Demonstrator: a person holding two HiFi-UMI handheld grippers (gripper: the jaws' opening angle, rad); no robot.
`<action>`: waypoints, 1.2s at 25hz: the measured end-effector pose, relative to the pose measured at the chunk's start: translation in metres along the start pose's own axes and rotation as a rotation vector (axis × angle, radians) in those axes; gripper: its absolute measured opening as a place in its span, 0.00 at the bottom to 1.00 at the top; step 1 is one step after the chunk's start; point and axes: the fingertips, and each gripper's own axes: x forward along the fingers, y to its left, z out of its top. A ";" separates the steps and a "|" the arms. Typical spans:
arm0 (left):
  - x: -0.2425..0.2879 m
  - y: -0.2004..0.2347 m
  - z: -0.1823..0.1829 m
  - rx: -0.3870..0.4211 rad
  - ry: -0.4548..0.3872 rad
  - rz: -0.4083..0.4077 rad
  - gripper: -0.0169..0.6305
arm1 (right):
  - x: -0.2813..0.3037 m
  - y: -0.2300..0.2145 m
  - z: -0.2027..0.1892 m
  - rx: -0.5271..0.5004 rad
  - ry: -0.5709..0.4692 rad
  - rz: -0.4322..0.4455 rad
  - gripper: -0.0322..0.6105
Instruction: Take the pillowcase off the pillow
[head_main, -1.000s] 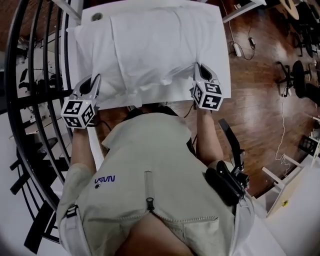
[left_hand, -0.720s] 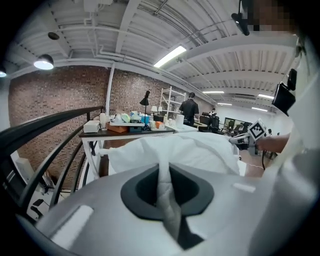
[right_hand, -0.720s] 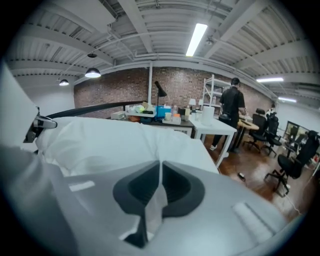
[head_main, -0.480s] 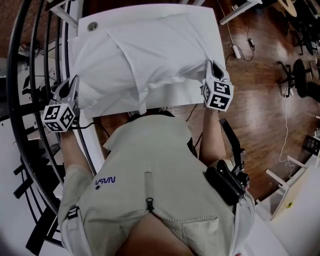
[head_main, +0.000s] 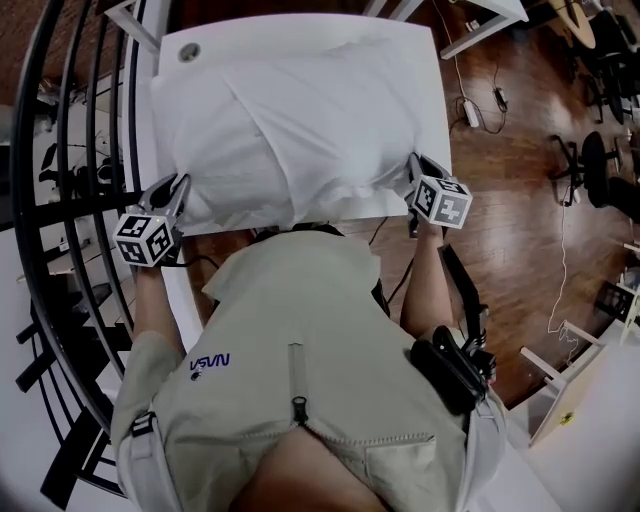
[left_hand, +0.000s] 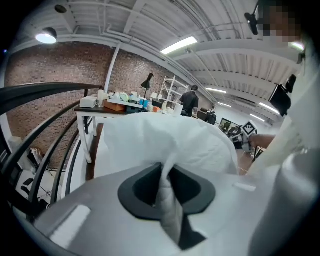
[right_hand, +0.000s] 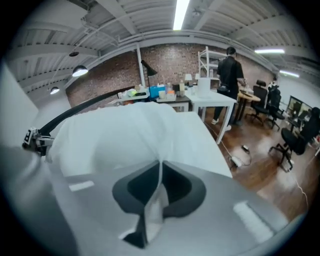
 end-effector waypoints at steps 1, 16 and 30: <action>0.003 -0.004 0.000 0.009 0.004 -0.005 0.12 | -0.001 0.000 0.000 0.001 0.005 0.015 0.08; -0.005 -0.010 0.109 0.086 -0.103 -0.119 0.54 | -0.054 0.020 0.151 -0.122 -0.251 0.040 0.31; 0.095 -0.003 0.128 0.063 0.146 -0.128 0.76 | 0.054 0.061 0.209 -0.353 -0.117 0.182 0.36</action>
